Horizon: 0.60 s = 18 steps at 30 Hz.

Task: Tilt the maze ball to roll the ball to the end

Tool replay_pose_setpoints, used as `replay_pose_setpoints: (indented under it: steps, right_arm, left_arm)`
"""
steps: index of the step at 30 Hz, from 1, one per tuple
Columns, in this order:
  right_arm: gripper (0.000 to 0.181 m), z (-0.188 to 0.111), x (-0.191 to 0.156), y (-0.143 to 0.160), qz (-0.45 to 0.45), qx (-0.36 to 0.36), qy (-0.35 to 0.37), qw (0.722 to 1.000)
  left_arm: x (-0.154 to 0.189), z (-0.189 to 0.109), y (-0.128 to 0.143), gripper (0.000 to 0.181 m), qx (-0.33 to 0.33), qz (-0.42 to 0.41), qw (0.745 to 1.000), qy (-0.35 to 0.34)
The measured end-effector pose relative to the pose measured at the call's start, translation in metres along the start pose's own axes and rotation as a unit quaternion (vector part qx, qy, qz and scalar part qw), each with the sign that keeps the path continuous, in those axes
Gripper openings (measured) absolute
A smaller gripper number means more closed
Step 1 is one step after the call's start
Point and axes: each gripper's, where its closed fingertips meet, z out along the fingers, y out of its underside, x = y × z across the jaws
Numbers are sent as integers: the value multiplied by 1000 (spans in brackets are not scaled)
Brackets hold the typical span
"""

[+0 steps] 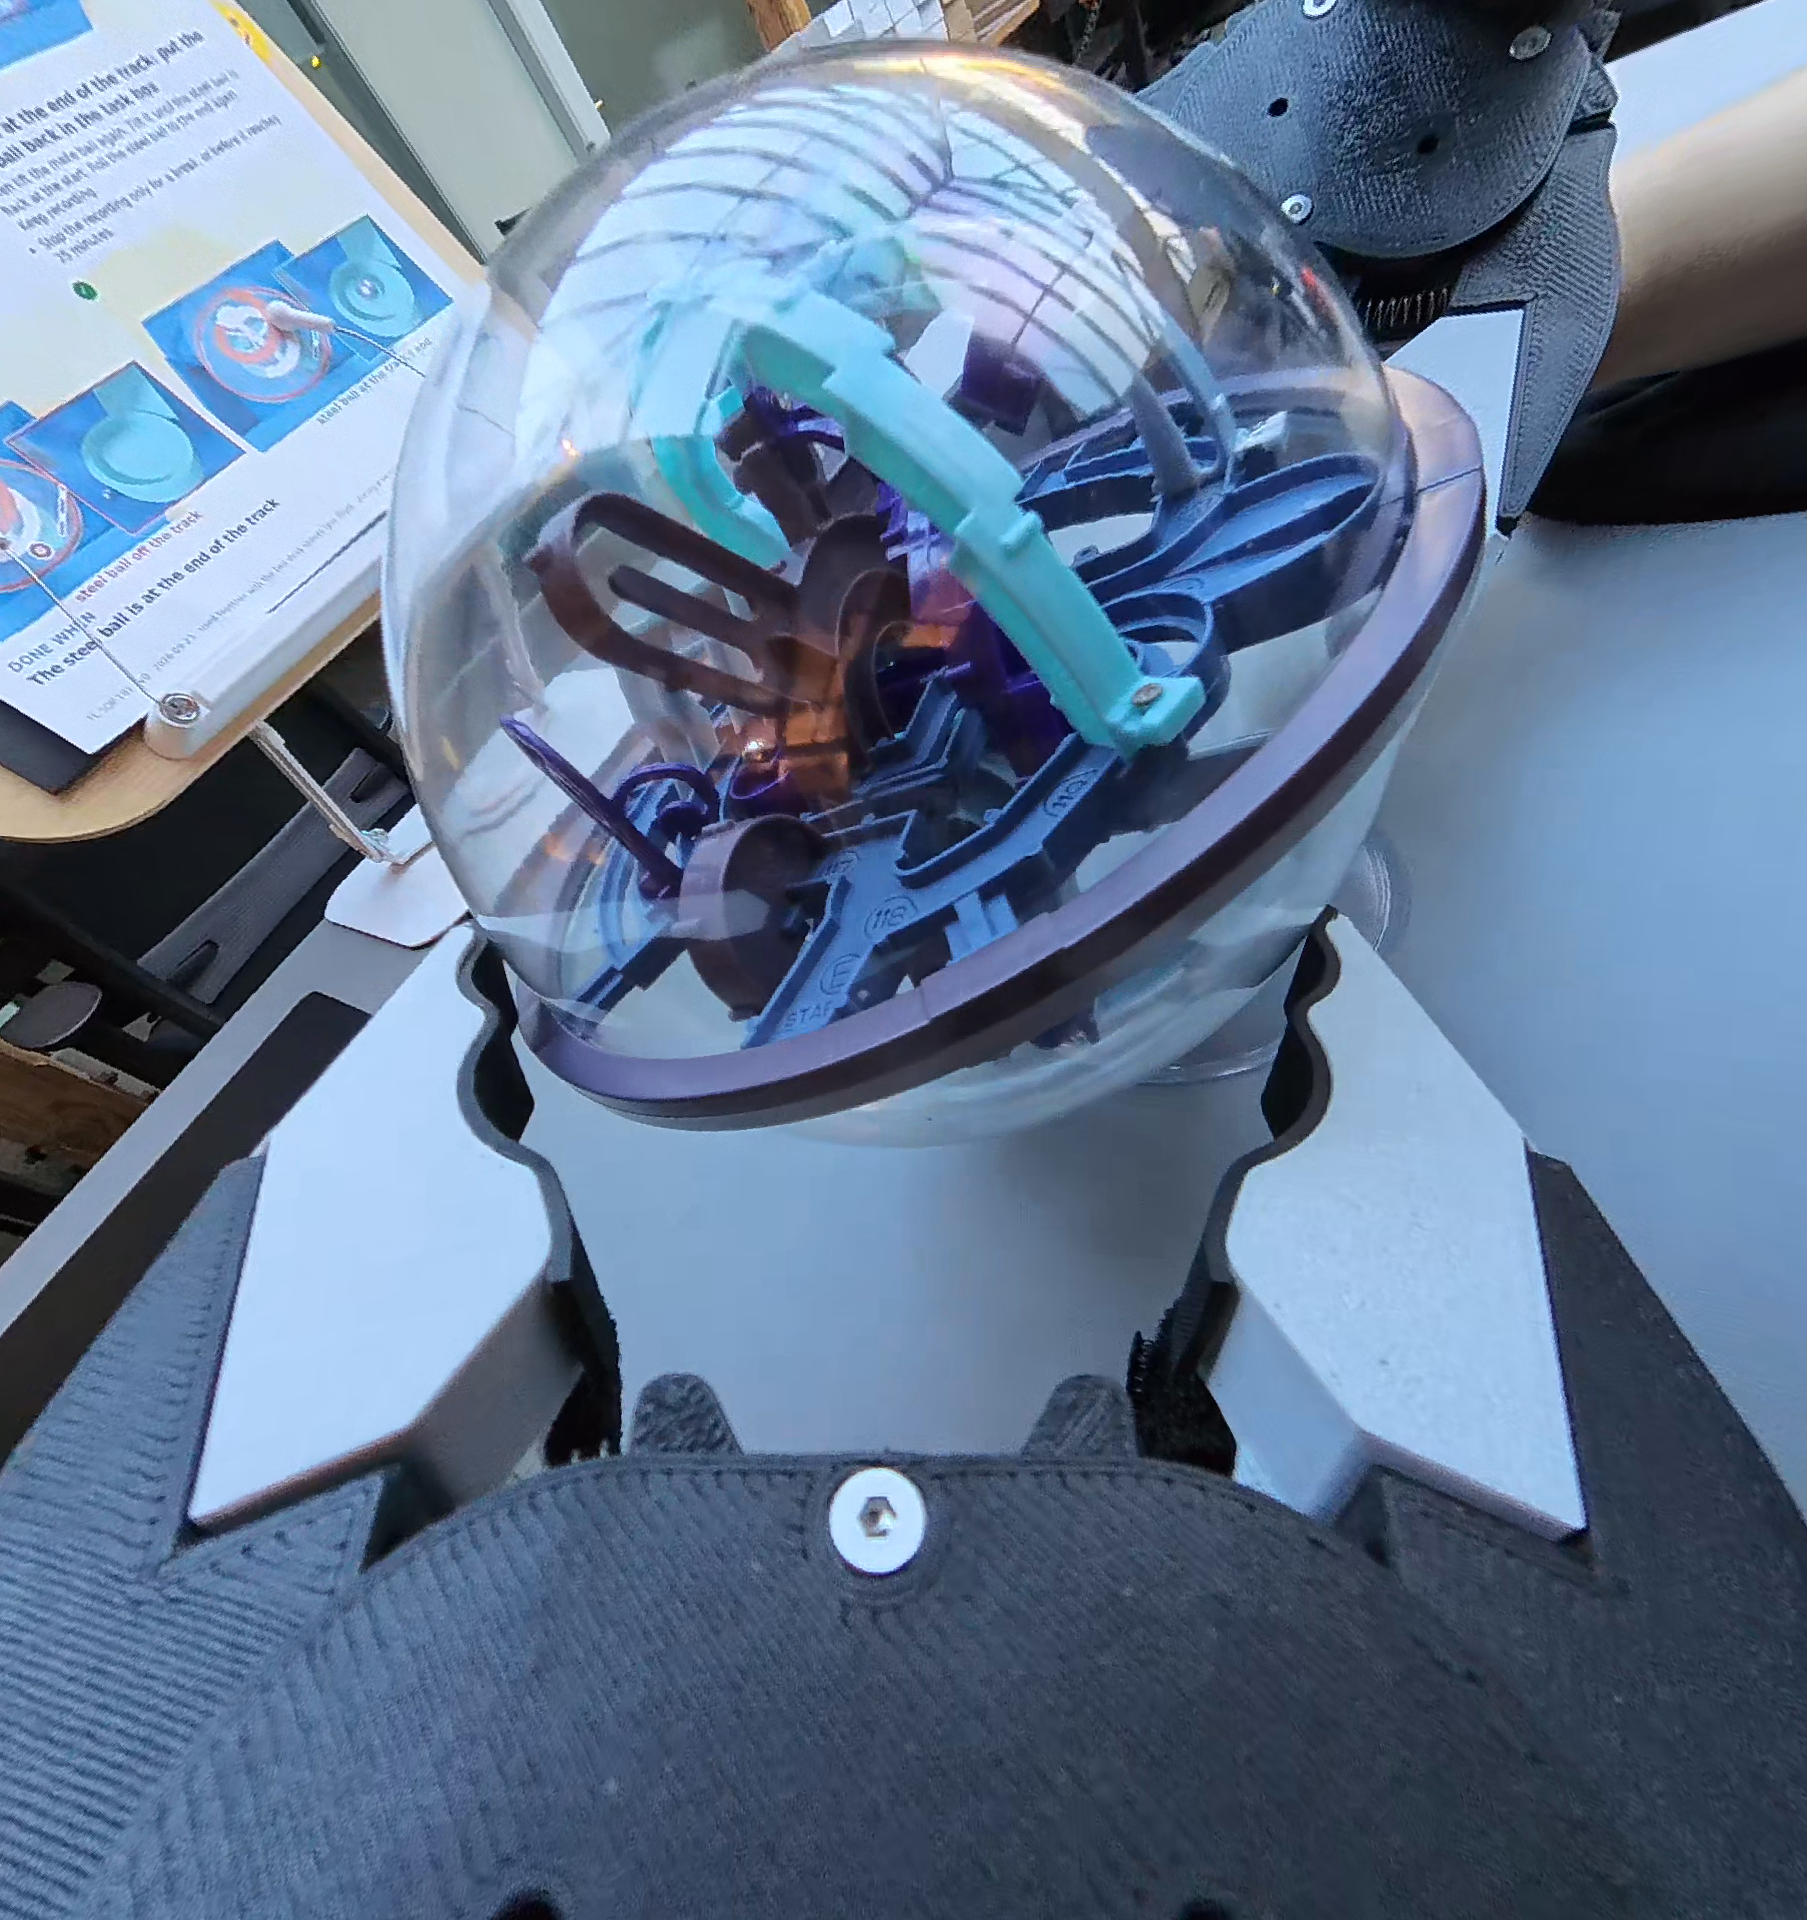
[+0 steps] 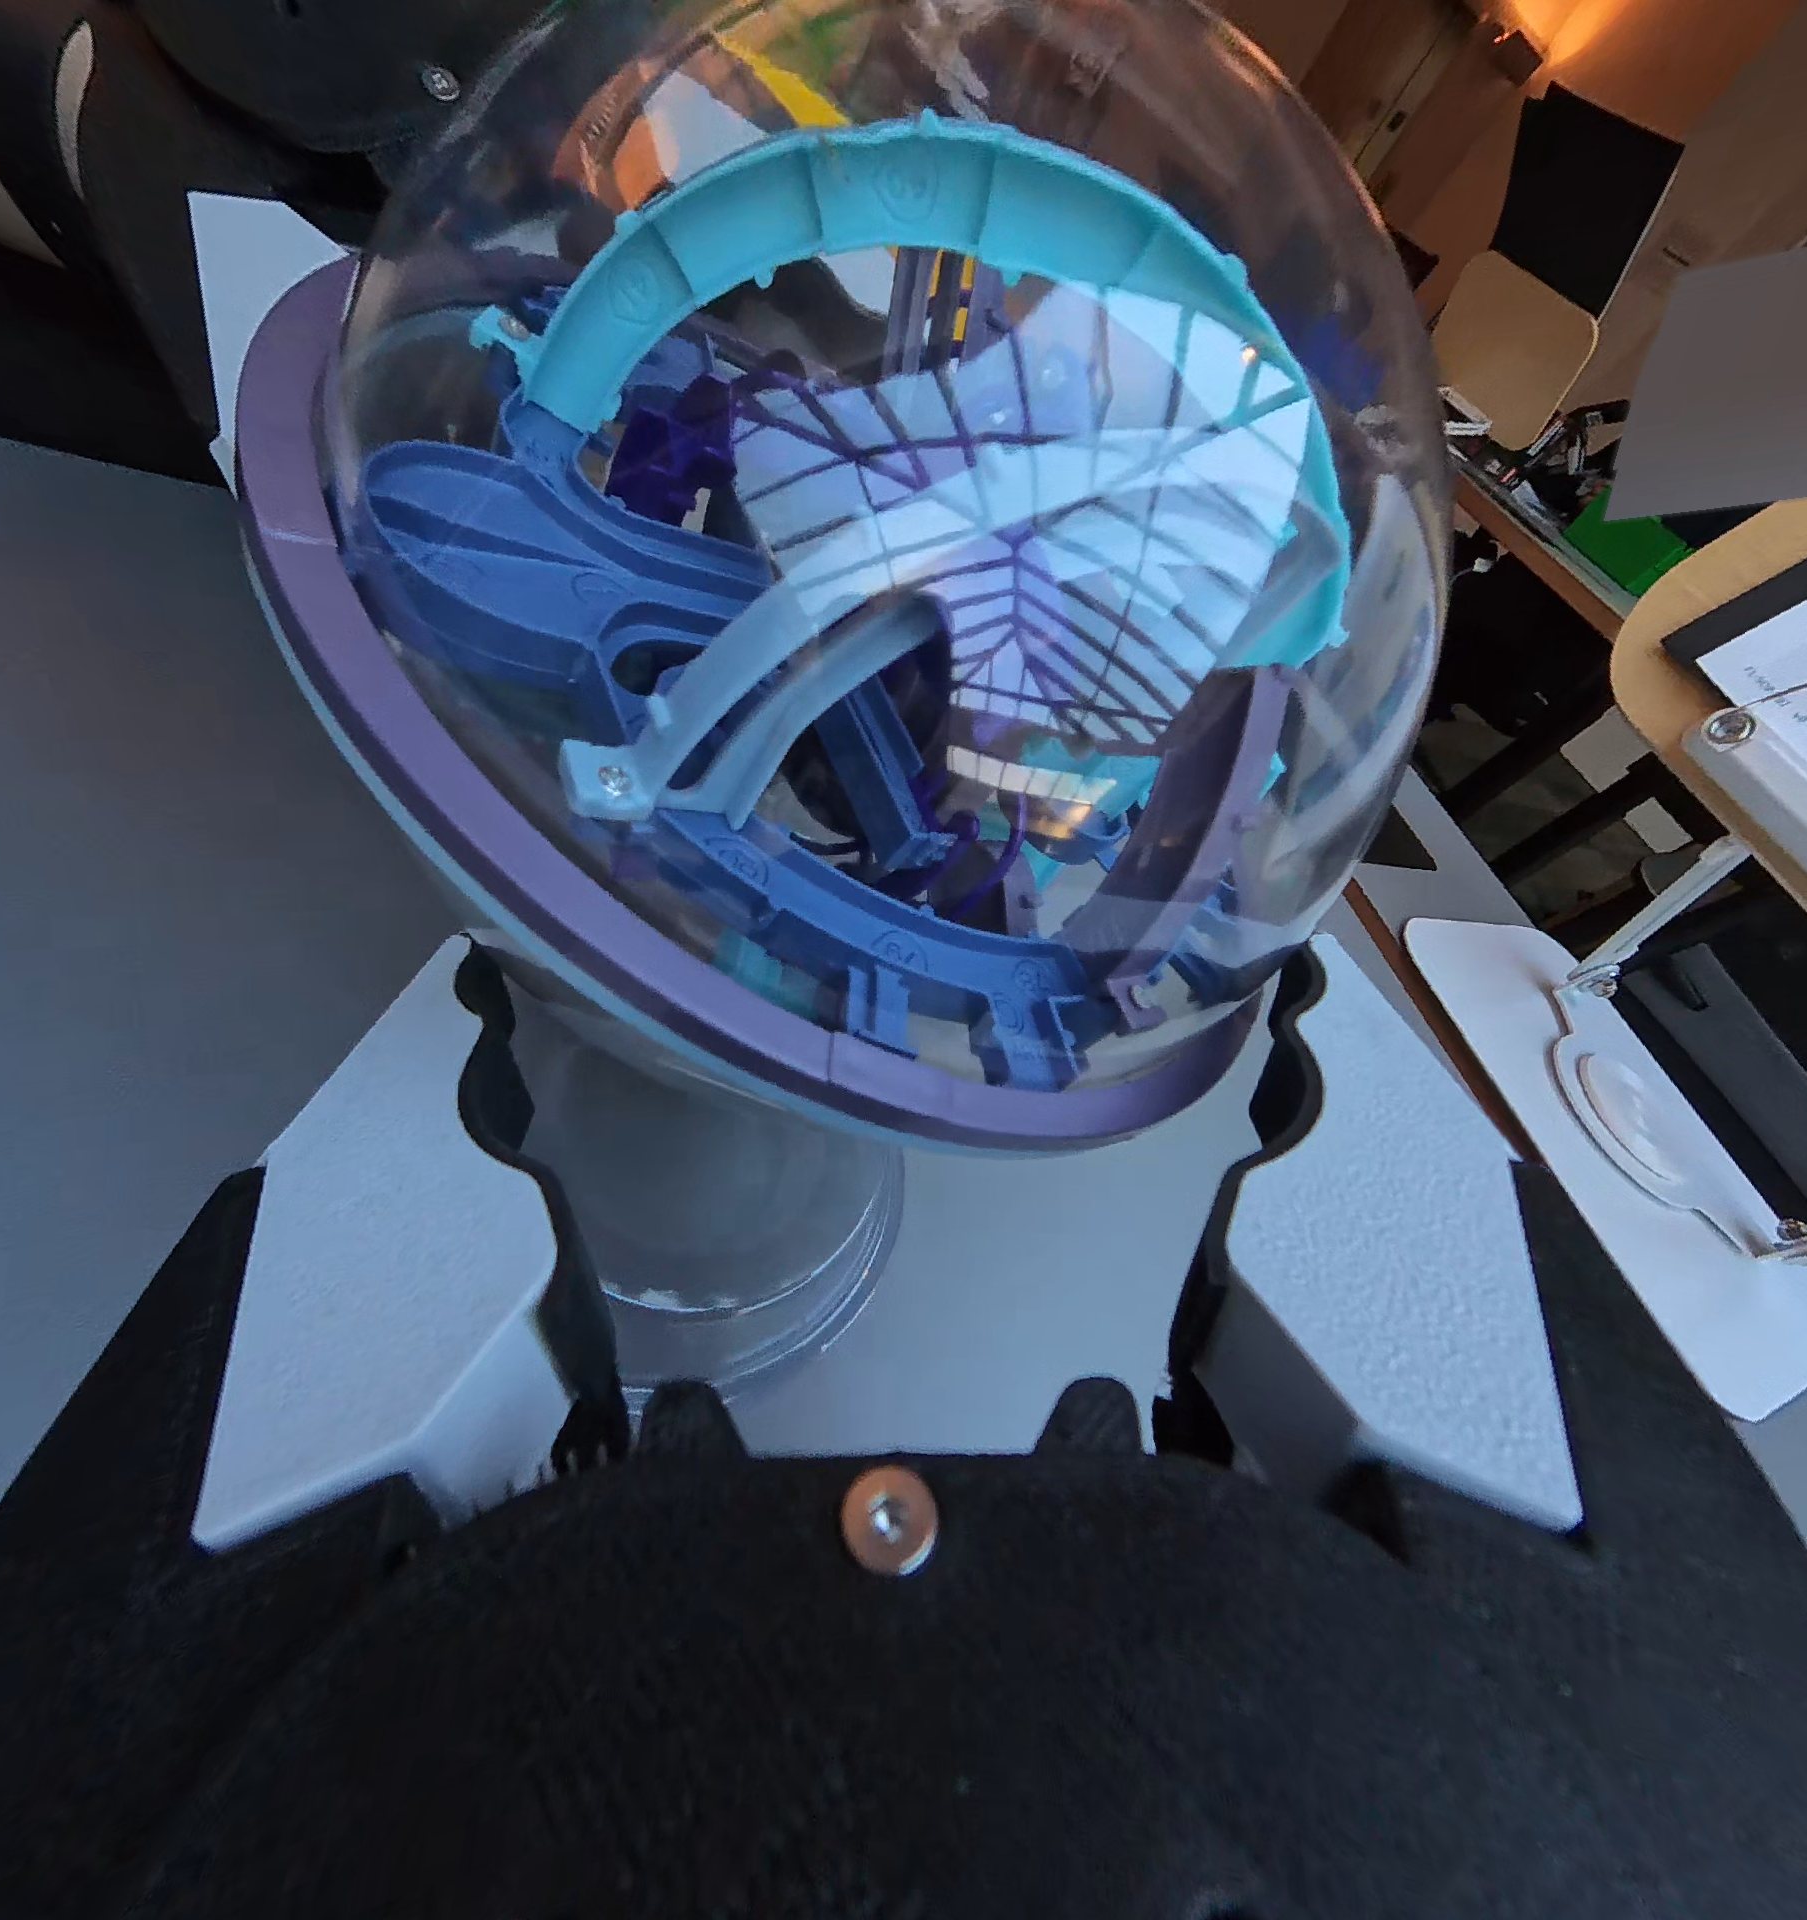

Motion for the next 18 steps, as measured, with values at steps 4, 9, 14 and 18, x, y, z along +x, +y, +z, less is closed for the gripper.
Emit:
replay_pose_setpoints:
  steps: [4,9,14,18]
  right_arm:
    - [144,2,0,3,3,-5,-1,1000]
    - [145,1,2,-1,-7,0,4,1000]
    - [145,-4,5,-5,-22,2,12,1000]
    - [145,-8,3,-4,-25,-3,16,1000]
  left_arm:
    - [-1,1,3,144,0,-1,1000,0]
    - [-4,1,3,144,5,1,1000,-5]
    - [-2,3,-5,145,10,9,1000,-9]
    - [3,4,-8,145,10,14,1000,-11]
